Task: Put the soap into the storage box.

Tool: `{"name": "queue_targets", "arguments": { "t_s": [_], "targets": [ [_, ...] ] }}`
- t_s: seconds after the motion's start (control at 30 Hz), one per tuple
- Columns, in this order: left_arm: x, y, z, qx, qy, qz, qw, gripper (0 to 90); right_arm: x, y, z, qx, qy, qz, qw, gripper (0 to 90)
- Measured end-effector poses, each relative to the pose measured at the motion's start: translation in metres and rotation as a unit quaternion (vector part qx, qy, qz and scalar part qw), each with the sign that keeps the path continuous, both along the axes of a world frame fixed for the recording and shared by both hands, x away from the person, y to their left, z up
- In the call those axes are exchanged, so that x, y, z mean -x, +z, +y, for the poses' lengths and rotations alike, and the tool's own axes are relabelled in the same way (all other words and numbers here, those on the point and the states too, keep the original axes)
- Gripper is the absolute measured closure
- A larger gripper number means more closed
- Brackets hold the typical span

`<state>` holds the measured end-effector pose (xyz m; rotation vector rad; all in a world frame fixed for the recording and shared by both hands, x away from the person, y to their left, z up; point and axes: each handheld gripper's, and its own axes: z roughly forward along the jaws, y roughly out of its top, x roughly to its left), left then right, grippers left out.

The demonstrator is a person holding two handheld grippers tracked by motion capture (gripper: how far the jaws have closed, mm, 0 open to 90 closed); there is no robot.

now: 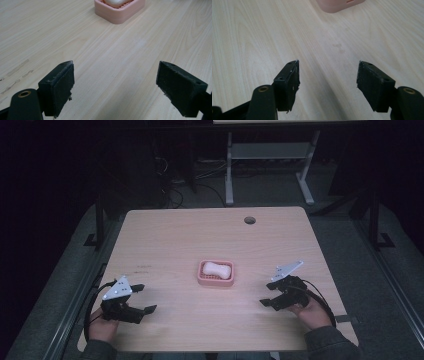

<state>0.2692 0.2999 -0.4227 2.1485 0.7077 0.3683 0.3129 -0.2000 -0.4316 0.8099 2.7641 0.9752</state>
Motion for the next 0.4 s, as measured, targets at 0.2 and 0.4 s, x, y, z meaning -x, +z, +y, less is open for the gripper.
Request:
{"name": "queue_targets", "arguments": {
  "t_s": [0.2,0.4],
  "targets": [
    [0.0,-0.001,-0.002,-0.003,-0.006,0.001,1.0,14.8,0.016,-0.006,-0.005,-0.008,-0.008,-0.013,0.9998,31.9],
    [0.0,-0.001,-0.005,-0.005,-0.011,0.002,0.9999,14.8,0.033,-0.01,-0.014,-0.015,-0.033,-0.031,0.9989,25.1]
  ]
}}
